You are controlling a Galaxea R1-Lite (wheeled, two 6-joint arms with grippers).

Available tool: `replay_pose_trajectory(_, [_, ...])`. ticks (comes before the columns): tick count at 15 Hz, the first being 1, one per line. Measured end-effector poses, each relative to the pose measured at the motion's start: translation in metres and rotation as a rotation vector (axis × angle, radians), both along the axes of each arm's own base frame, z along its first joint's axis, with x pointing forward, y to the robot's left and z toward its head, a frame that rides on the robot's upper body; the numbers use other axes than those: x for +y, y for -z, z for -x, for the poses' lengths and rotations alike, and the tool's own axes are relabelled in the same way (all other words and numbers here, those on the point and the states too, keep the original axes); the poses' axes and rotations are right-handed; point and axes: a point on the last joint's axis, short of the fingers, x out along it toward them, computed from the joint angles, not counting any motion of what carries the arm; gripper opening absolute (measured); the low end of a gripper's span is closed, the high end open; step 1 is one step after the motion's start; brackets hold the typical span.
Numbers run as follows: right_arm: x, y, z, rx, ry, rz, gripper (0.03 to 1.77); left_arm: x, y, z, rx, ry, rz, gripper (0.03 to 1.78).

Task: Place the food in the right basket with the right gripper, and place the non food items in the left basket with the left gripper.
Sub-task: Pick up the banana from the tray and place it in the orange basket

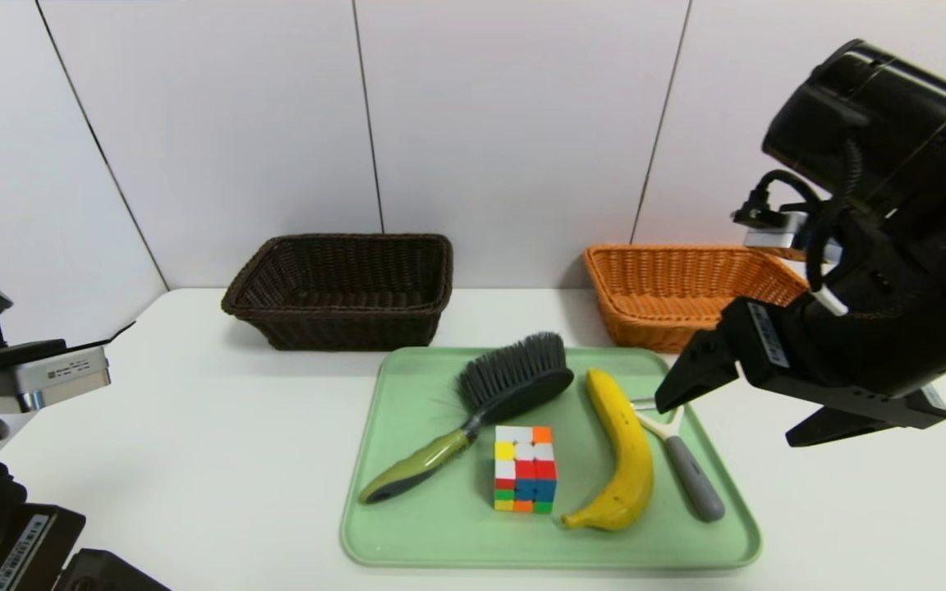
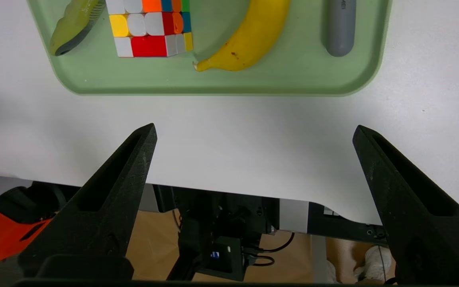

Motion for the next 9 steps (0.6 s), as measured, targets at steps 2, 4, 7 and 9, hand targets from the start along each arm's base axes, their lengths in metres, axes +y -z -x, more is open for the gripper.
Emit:
replay_pose_trajectory(2, [0.013, 0.008, -0.011, 0.02, -0.017, 0.03, 1.7, 0.0, 0.002, 0.0, 0.004, 0.004, -0.004, 1.69])
replay_pose_trajectory(4, [0.021, 0.016, -0.019, 0.042, -0.024, 0.051, 1.7, -0.001, 0.003, -0.001, 0.007, 0.014, -0.009, 1.69])
replay_pose_trajectory(7, [0.025, 0.022, -0.024, 0.057, -0.028, 0.063, 1.7, -0.008, 0.003, -0.008, -0.051, 0.03, 0.018, 1.69])
replay_pose_trajectory(9, [0.026, 0.023, -0.024, 0.062, -0.027, 0.067, 1.7, -0.015, 0.005, -0.016, -0.134, 0.041, 0.057, 1.69])
